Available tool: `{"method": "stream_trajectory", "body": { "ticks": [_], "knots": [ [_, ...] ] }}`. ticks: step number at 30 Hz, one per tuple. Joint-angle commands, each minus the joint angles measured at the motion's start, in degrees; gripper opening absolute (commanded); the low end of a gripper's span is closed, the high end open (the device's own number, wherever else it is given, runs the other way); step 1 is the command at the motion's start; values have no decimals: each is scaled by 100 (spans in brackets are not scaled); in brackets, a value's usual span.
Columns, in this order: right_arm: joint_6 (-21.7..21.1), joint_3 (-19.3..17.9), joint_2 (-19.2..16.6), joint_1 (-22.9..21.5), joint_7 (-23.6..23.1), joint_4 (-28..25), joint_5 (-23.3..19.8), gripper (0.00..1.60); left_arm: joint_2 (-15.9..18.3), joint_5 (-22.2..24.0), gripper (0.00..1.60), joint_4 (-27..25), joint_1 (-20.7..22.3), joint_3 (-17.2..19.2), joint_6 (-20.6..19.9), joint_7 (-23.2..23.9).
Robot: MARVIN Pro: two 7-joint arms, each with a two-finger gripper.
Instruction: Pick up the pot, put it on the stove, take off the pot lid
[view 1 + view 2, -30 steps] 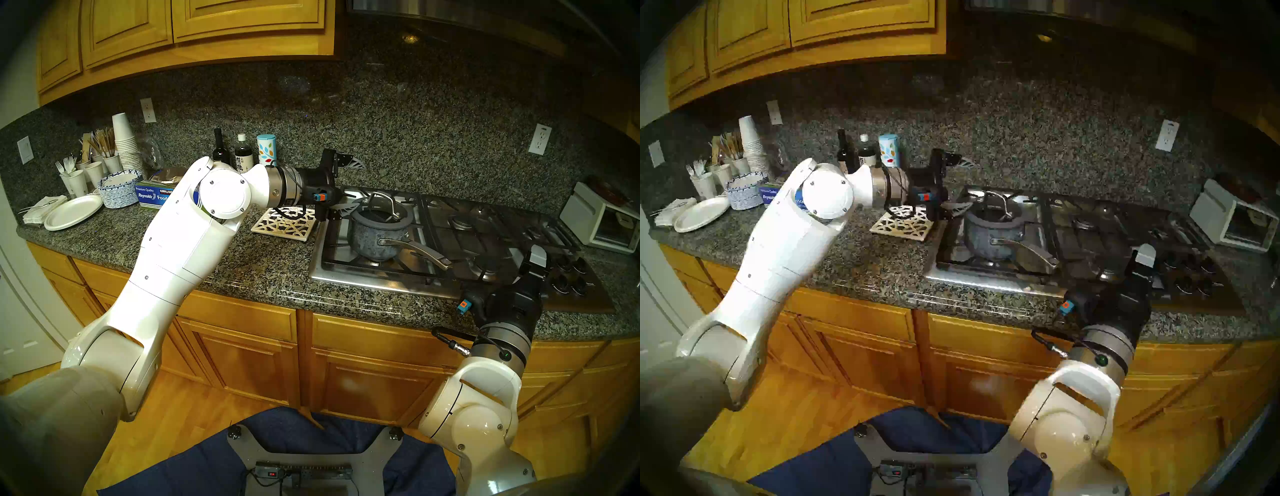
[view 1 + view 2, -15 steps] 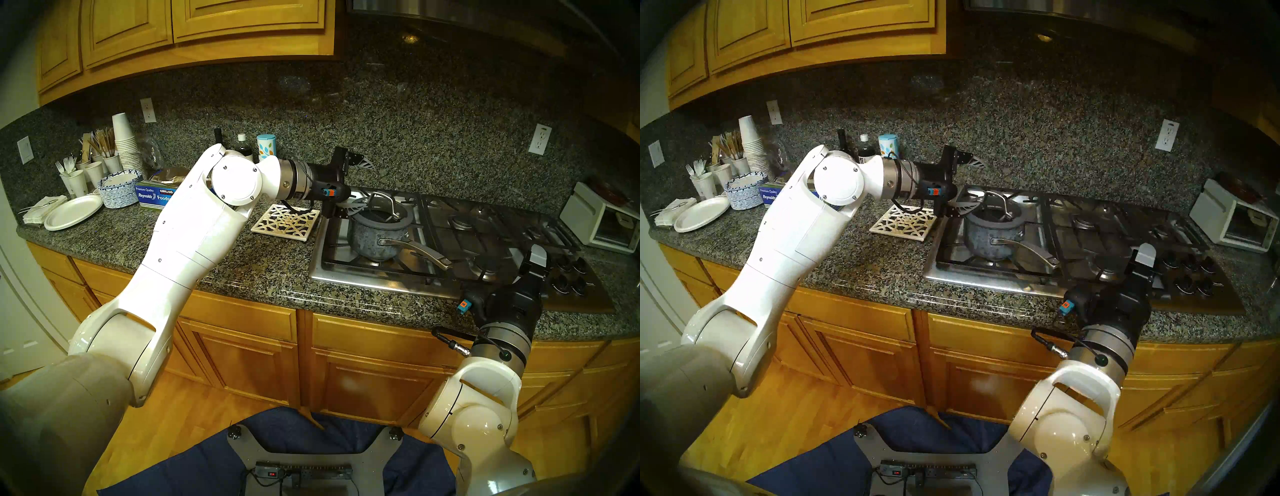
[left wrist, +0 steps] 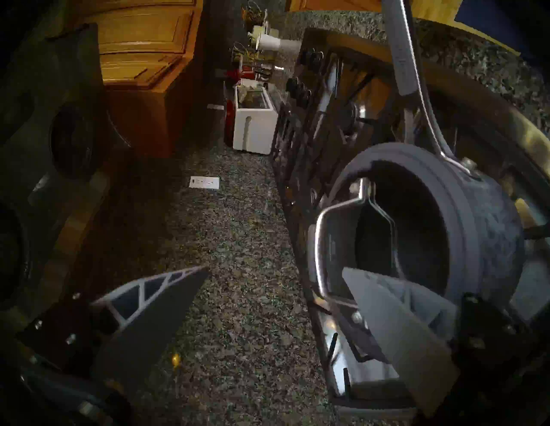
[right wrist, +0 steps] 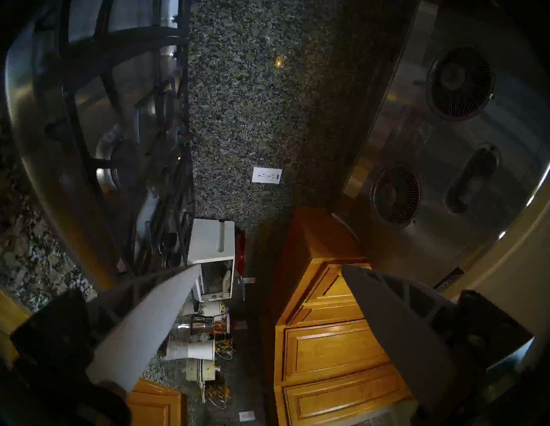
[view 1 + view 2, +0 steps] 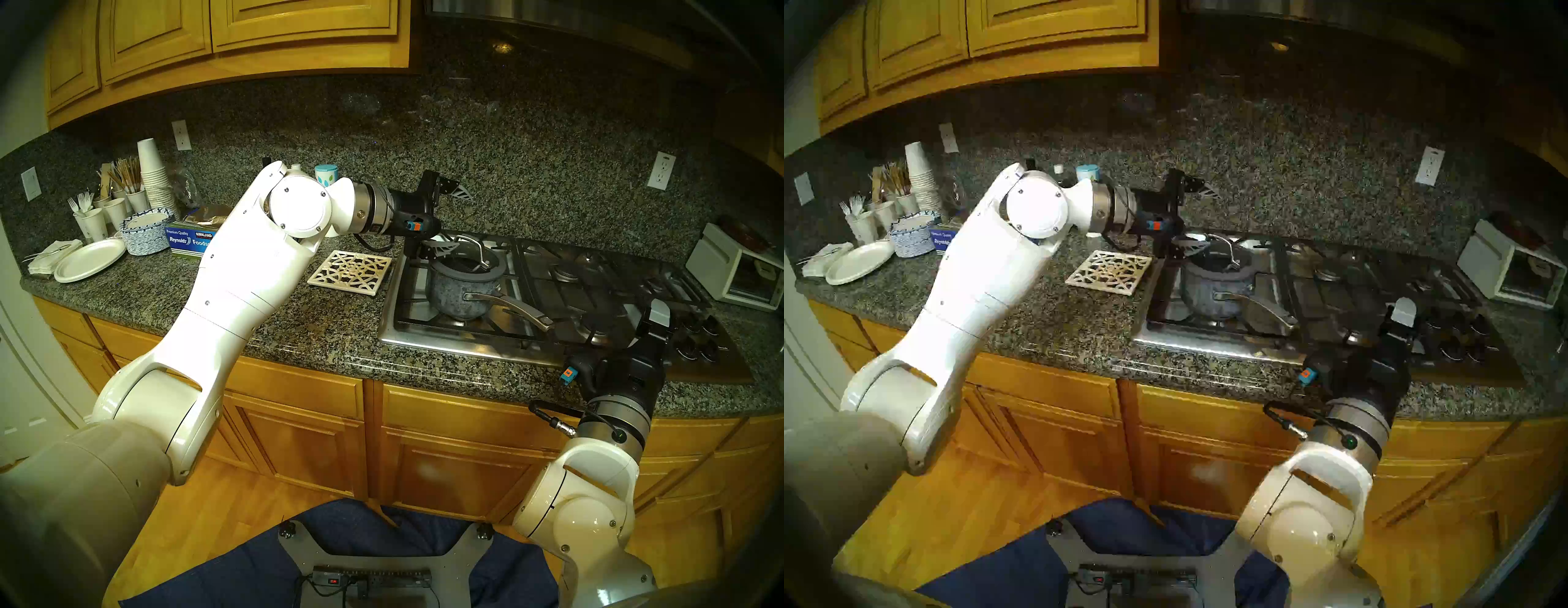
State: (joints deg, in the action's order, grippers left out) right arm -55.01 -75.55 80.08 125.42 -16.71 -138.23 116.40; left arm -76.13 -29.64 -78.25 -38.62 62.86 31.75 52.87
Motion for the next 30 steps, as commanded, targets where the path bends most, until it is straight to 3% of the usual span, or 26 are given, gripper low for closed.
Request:
{"method": "stream_trajectory", "body": {
  "ticks": [1,30],
  "knots": [
    [1,6,-8,-24,157,-177,59,160,-211,45,160,70,378,-7,62,11],
    [1,3,-16,-4,231,-177,21,160,-640,-9,160,922,705,-139,332,88]
  ]
}}
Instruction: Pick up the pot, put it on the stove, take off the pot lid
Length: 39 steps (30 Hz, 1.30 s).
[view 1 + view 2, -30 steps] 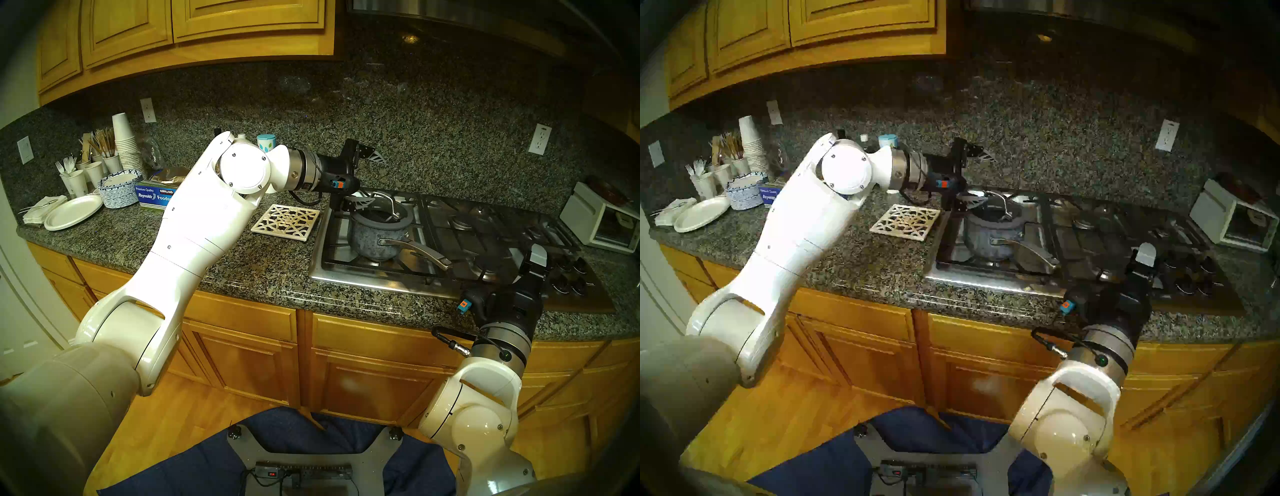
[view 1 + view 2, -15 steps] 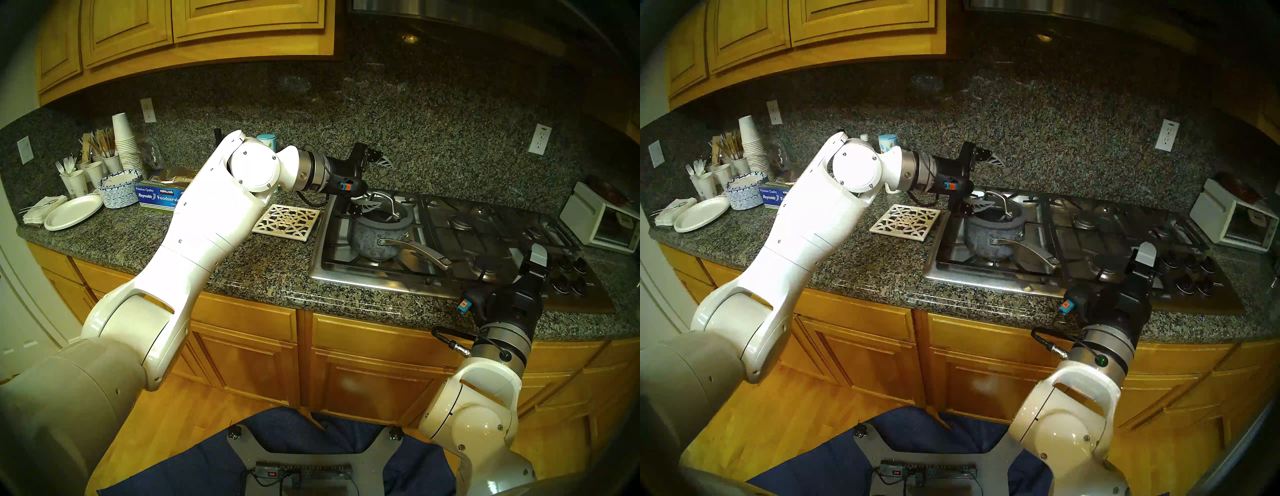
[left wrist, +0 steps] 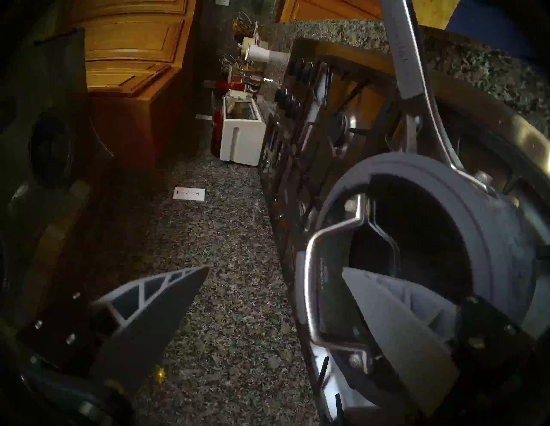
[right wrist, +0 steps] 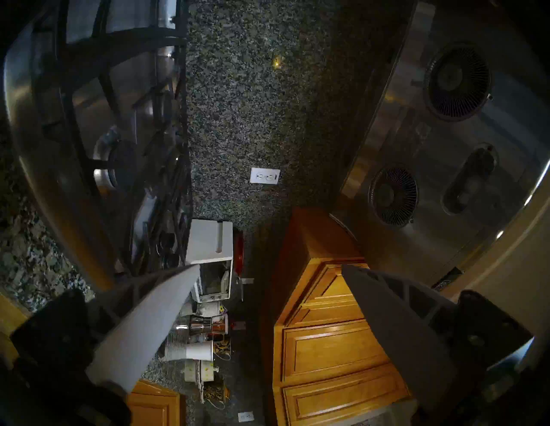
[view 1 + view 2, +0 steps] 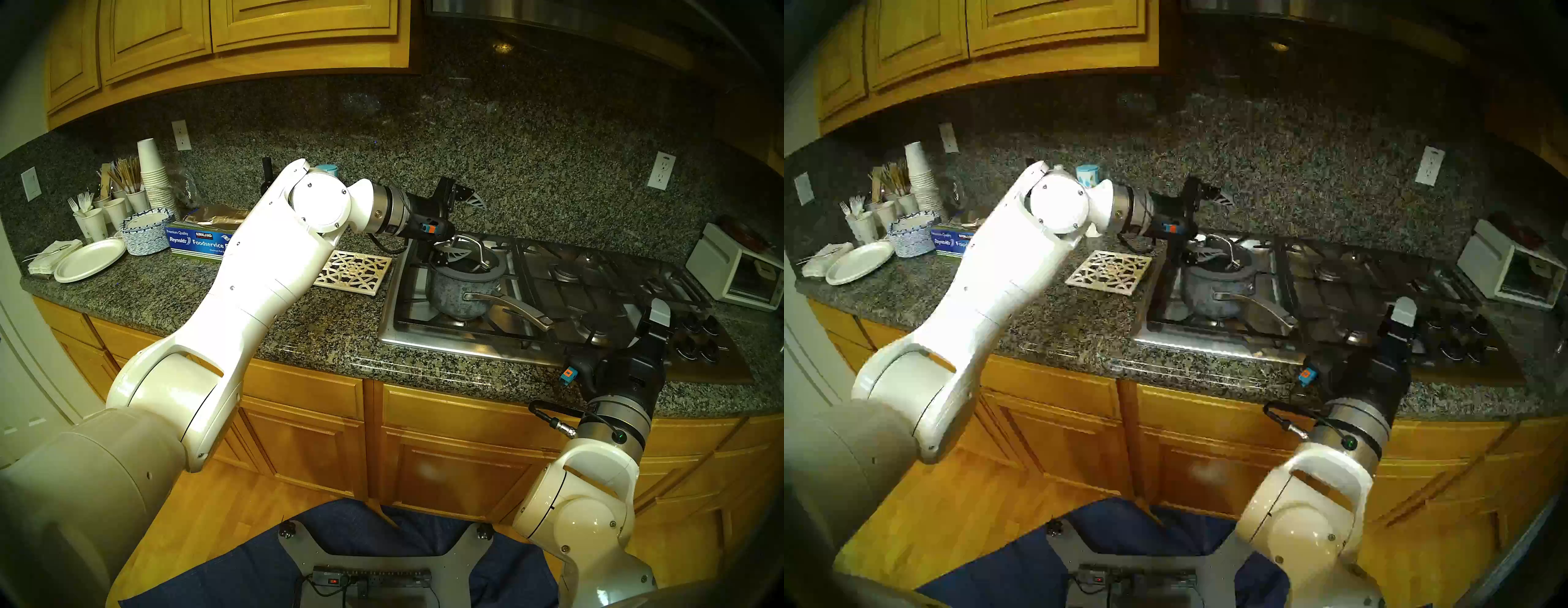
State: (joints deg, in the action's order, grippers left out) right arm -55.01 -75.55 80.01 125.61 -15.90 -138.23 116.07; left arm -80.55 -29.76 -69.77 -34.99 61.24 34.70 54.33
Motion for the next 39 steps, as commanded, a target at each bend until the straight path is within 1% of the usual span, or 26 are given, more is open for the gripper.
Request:
{"method": "stream_trajectory", "body": {
  "ticks": [1,25,39],
  "knots": [
    [1,5,-7,-22,153,-177,53,160,-209,1,160,102,349,22,45,-58],
    [1,1,-12,-5,208,-177,18,160,-425,-21,160,749,654,43,275,-113],
    [1,2,-13,8,246,-177,-5,160,-521,-28,160,910,782,35,430,-91]
  ]
}}
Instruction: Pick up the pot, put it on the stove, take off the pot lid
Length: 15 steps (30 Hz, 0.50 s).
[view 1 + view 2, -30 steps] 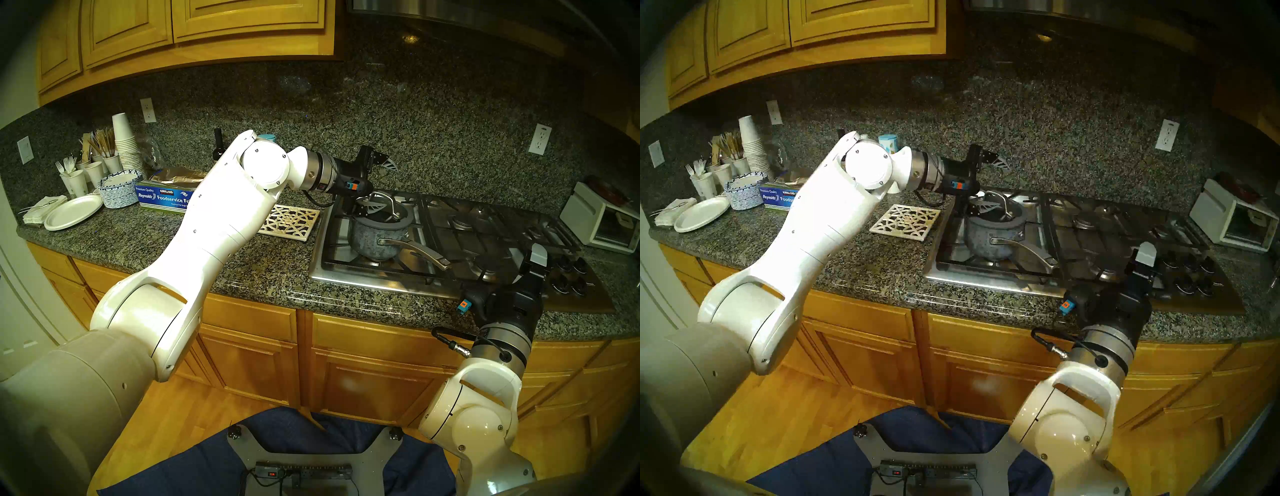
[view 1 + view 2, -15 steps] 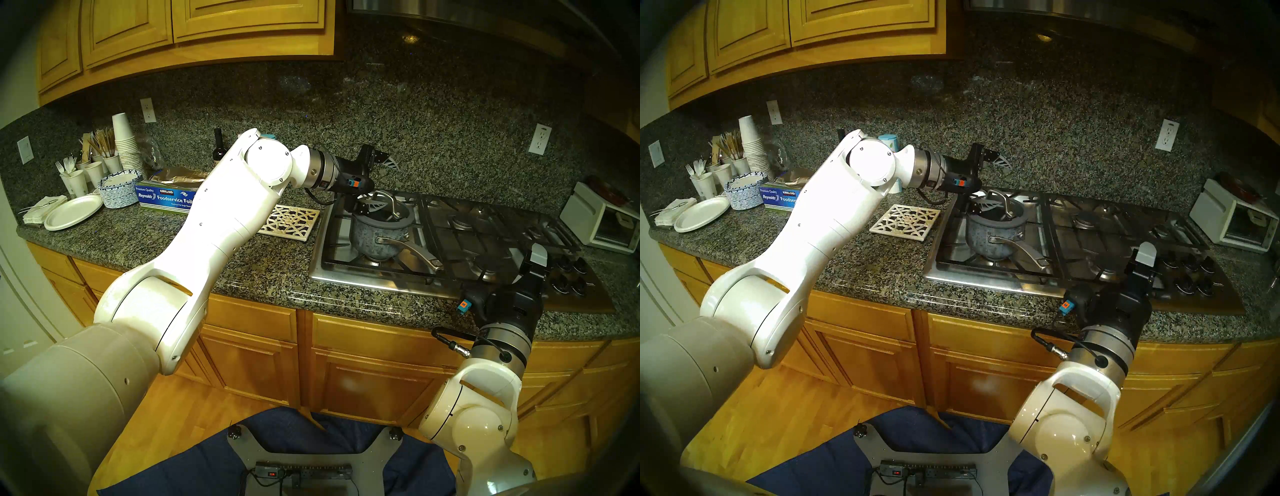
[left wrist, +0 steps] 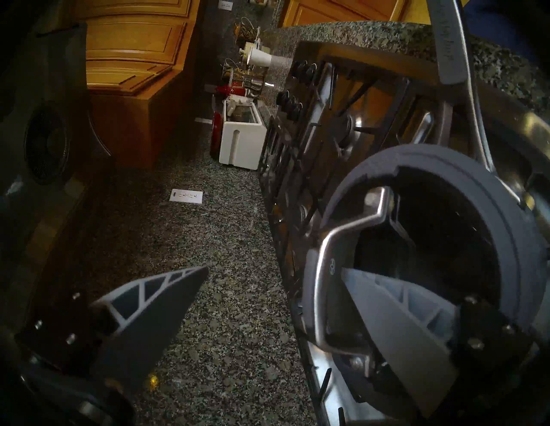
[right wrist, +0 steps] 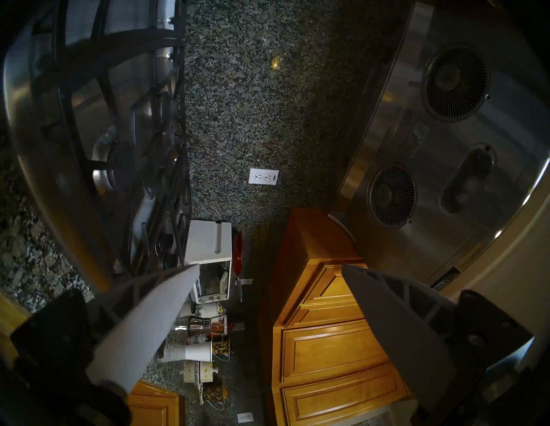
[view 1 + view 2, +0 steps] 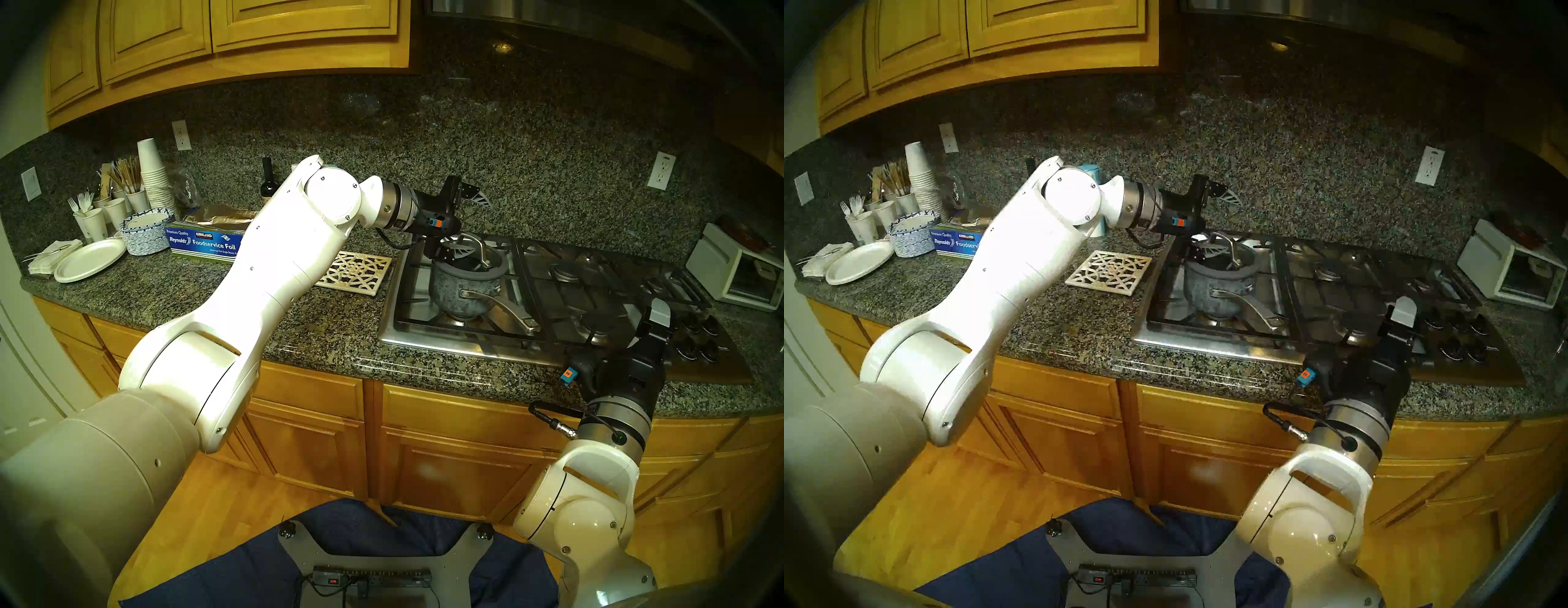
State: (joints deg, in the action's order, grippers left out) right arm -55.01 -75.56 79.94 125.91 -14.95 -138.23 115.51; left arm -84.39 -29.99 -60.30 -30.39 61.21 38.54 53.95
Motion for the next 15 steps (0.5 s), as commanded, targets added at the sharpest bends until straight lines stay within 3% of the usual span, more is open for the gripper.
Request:
{"method": "stream_trajectory", "body": {
  "ticks": [1,15],
  "knots": [
    [1,0,-8,-22,153,-177,49,160,-141,-9,160,-27,326,37,53,-51],
    [1,-3,-10,-11,188,-177,23,160,-195,-75,160,159,401,70,127,-87]
  ]
}}
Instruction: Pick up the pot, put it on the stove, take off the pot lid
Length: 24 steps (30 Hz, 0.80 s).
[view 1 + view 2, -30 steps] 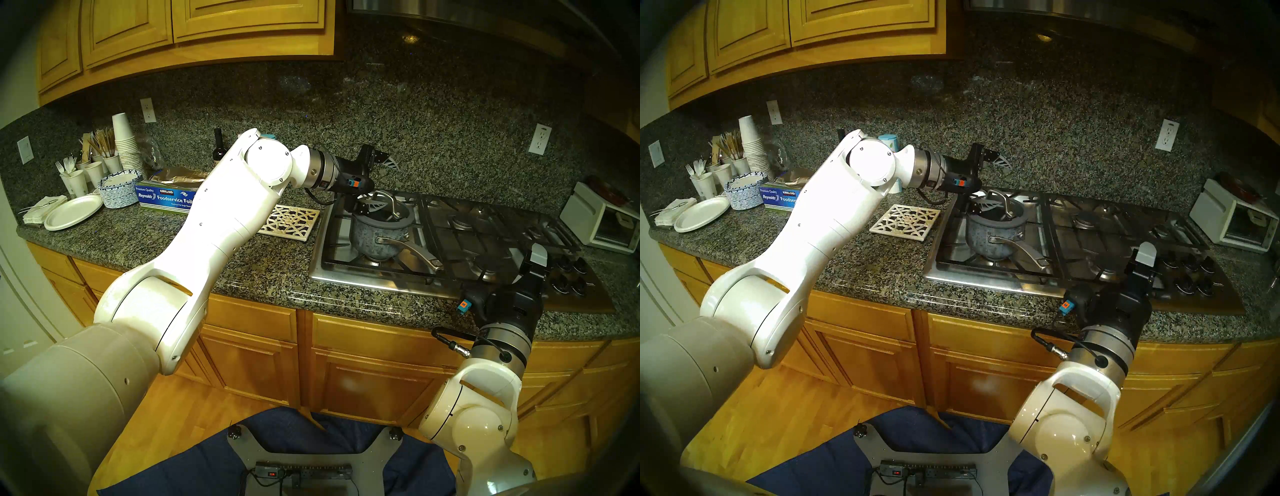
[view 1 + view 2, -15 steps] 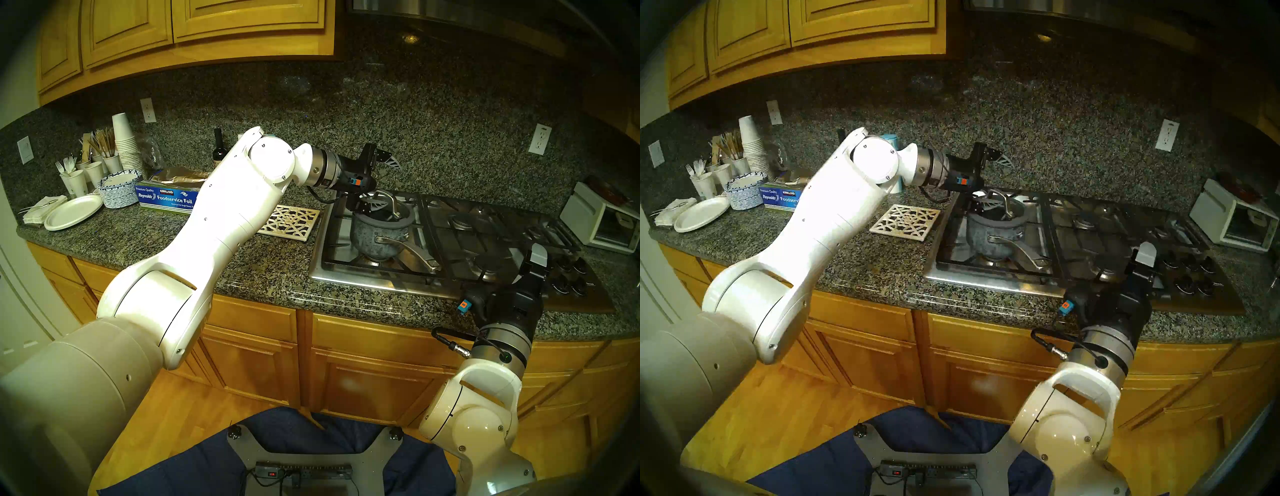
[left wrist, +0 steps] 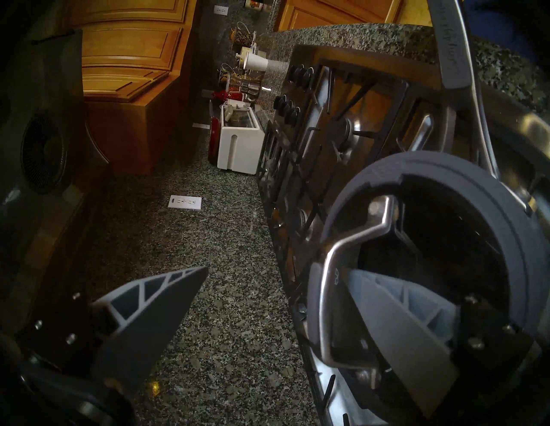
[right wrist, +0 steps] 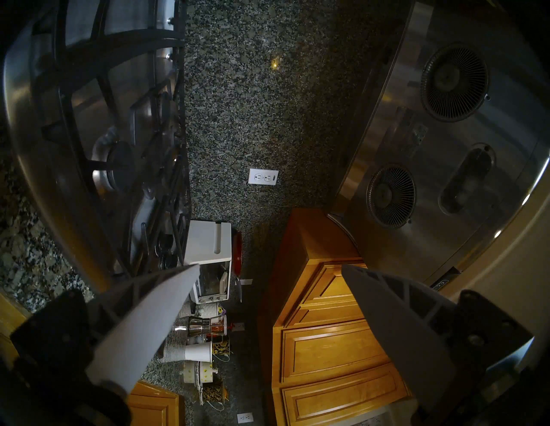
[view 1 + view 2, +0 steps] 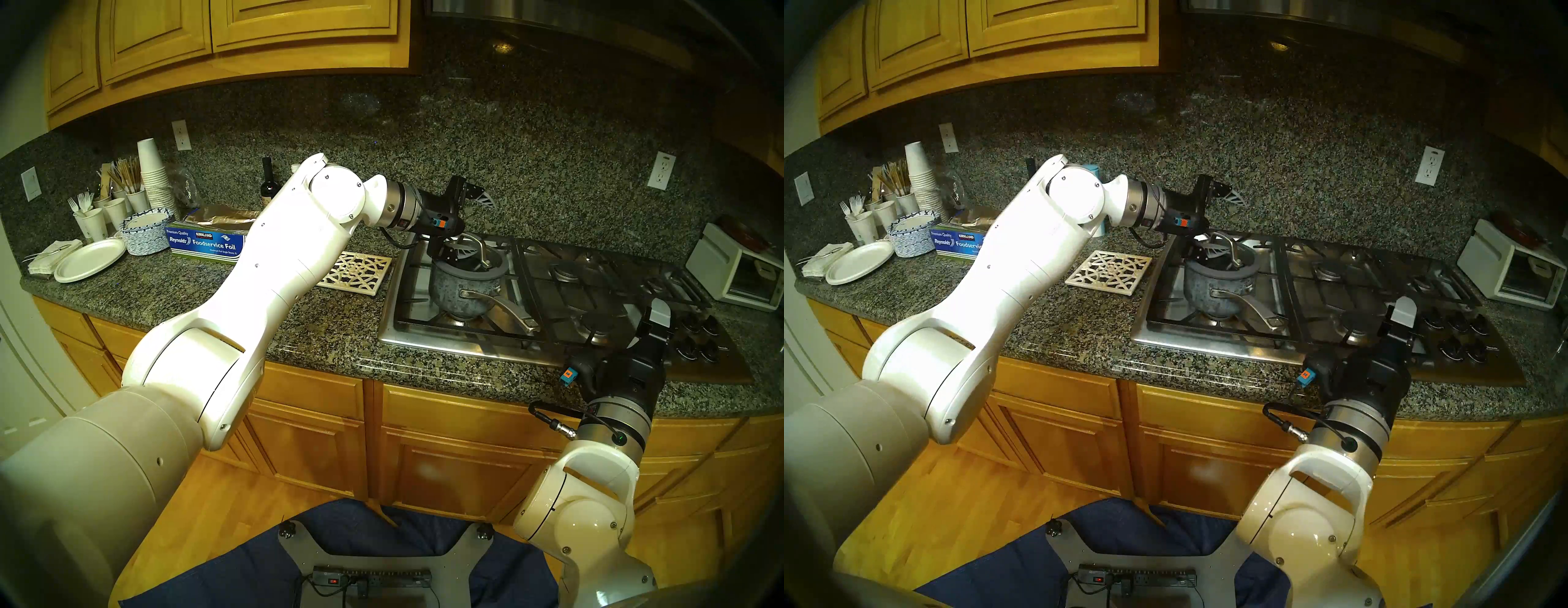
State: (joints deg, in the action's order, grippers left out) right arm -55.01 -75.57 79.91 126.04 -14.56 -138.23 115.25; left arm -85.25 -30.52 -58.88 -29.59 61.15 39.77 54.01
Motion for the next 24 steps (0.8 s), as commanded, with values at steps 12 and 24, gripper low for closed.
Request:
{"method": "stream_trajectory", "body": {
  "ticks": [12,24],
  "knots": [
    [1,-2,-7,-14,174,-177,28,160,-153,-92,0,188,409,103,66,-102],
    [1,-5,-9,-6,192,-177,7,160,-157,-67,0,228,491,206,163,-145]
  ]
}}
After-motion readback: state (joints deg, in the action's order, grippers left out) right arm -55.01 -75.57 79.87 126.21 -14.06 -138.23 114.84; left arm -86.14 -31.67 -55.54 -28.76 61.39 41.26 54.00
